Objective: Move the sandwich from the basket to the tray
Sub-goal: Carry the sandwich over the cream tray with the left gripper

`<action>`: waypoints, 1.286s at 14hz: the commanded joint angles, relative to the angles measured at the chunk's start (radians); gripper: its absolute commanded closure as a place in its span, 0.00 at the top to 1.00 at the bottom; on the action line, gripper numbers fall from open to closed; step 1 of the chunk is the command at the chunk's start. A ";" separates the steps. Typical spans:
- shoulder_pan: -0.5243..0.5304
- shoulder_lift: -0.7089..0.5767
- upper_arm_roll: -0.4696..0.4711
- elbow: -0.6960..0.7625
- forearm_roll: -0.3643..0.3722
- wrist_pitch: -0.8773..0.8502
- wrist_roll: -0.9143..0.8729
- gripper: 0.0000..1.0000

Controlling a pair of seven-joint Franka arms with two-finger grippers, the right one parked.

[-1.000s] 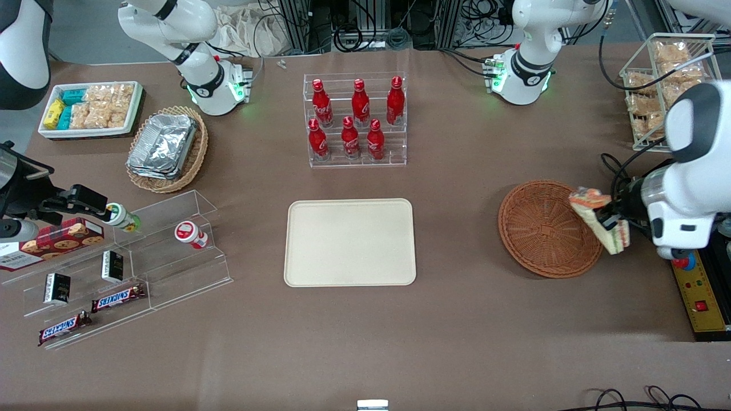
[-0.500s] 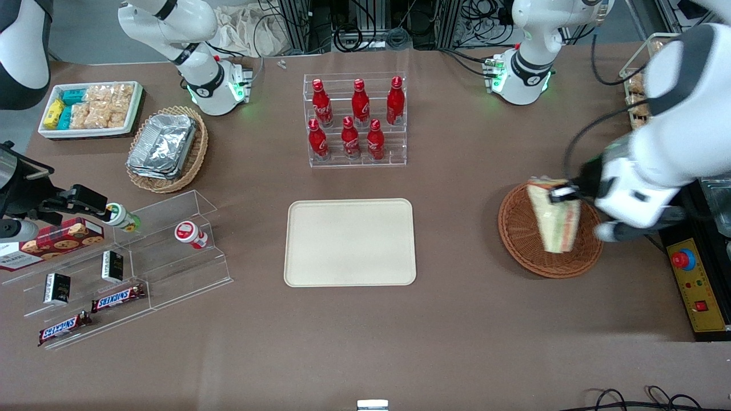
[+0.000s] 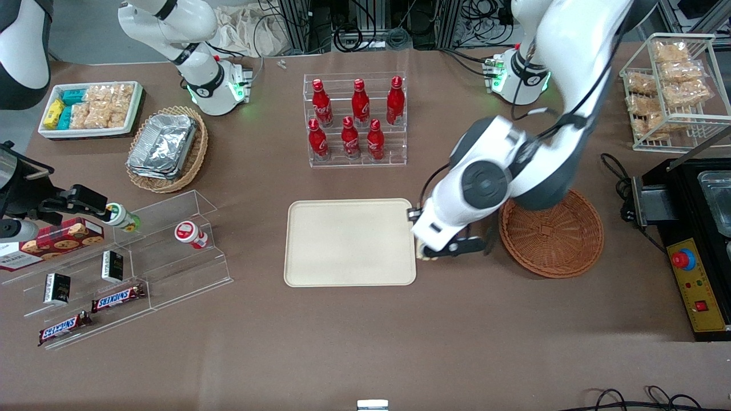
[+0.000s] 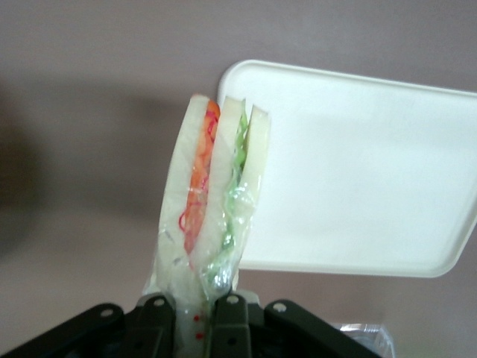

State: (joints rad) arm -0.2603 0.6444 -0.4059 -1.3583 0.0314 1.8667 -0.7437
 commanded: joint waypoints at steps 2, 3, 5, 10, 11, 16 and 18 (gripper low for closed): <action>-0.074 0.139 0.007 0.036 0.129 0.116 -0.132 0.00; -0.074 0.158 0.007 0.035 0.160 0.129 -0.160 0.00; -0.086 0.184 0.007 0.036 0.165 0.135 -0.166 0.00; -0.103 0.202 0.007 0.036 0.170 0.169 -0.166 0.00; -0.103 0.205 0.007 0.036 0.170 0.169 -0.166 0.00; -0.103 0.213 0.007 0.036 0.188 0.173 -0.163 1.00; -0.103 0.210 0.007 0.036 0.189 0.173 -0.158 1.00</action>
State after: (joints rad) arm -0.3505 0.8419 -0.4035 -1.3517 0.1958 2.0373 -0.8847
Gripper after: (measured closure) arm 0.480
